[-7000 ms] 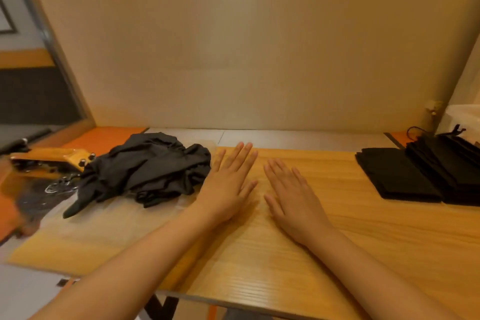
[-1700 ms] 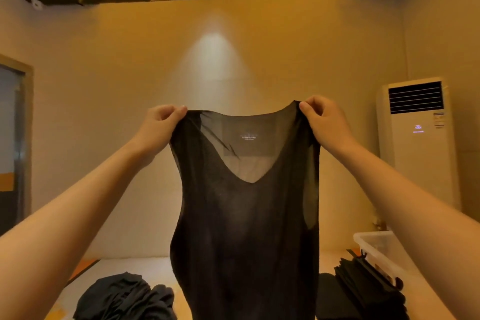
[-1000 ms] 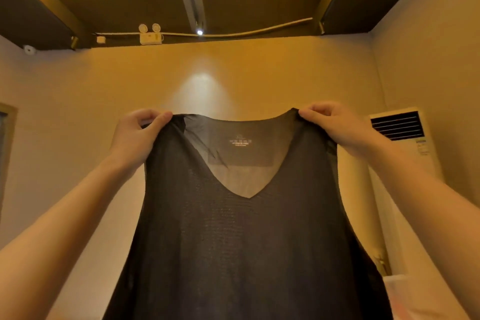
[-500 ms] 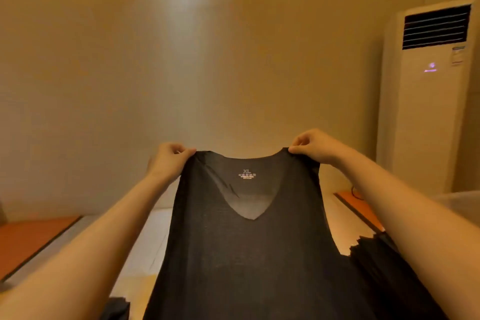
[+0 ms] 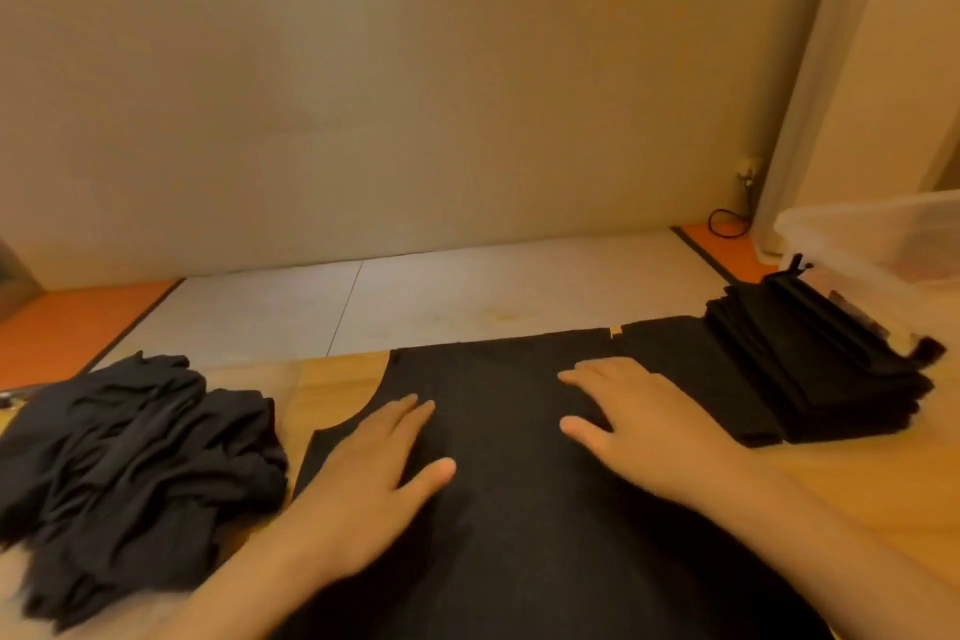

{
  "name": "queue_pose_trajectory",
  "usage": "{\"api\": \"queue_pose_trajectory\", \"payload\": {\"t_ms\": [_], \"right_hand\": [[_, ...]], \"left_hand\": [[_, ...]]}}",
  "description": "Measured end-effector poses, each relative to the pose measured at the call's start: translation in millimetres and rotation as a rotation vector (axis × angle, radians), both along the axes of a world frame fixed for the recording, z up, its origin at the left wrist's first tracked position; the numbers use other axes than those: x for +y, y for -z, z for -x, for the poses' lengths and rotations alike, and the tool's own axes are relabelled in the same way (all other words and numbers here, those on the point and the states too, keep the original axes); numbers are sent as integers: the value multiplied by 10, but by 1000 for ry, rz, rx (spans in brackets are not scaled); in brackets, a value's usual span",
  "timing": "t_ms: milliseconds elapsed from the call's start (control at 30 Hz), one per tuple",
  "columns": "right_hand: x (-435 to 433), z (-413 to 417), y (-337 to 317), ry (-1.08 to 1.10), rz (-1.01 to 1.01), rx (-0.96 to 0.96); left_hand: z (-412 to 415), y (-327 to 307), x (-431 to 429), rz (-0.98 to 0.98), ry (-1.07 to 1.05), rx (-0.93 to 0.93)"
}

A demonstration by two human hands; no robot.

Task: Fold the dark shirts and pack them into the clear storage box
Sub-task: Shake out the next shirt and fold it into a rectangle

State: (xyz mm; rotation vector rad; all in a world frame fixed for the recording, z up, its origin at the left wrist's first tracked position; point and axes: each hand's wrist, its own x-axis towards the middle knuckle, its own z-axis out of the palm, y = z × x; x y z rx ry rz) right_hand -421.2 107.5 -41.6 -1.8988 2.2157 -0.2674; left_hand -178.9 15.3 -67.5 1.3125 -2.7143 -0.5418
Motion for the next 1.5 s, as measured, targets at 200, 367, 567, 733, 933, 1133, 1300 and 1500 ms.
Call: {"api": "queue_pose_trajectory", "payload": {"t_ms": [200,367,567,733,933,1133,1300,1500], "right_hand": [[681,-268,551,7,-278,58],[65,-93,780,-22,-126,103],[351,-338,683,44,-12,81],[1258,-550,592,26,-112,-7],[887,-518,879,-86,-80,134],[607,-526,695,-60,42,82],[1443,-639,696,-105,77,48],[1884,-550,912,-63,-9,130]], "left_hand": [[-216,651,573,226,-8,-189],[-53,657,-43,171,-52,-58],[-362,453,304,91,-13,141],[-943,421,1146,32,63,58],[-849,639,876,187,42,-116],[-791,540,637,147,1,24],[-1207,475,1241,110,54,127],[-1615,780,1439,234,17,17]]}}
